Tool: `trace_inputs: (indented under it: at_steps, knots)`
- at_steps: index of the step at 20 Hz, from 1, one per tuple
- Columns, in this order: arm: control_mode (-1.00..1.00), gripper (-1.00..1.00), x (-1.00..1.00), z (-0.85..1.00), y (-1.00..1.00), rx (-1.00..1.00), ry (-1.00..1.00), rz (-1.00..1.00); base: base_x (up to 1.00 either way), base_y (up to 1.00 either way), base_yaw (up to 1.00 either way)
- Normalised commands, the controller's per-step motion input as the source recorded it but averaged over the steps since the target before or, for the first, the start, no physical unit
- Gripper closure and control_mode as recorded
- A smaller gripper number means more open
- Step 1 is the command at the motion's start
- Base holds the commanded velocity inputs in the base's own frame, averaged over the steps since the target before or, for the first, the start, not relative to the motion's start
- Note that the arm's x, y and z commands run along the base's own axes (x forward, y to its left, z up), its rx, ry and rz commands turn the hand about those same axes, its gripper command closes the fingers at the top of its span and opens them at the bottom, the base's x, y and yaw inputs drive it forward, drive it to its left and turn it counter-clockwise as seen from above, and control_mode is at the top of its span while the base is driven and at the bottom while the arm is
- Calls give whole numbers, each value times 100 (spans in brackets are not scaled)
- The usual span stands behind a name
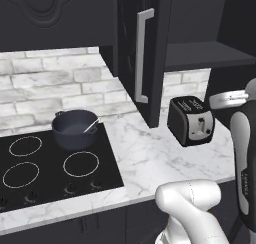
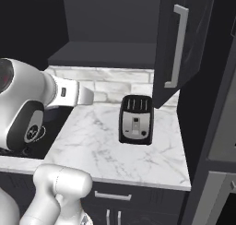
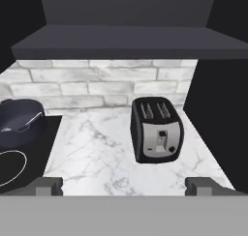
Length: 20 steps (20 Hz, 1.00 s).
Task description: Open the cabinet and move the ladle to the pot. Then close the cabinet.
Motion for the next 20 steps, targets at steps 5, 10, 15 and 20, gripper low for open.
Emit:
trace_inputs:
  at_steps: [5,10,15,20]
  knots:
    - [-100,-100,9,0,-2,0,0,-1,0,0,0]
    - [-100,-100,-17,3,-18,0,0,-1,0,0,0]
    - [-100,-100,-36,28,-12,0,-4,-7,0,0,0]
    - [-100,-100,-26,32,-1,-1,-2,-9,0,0,0]
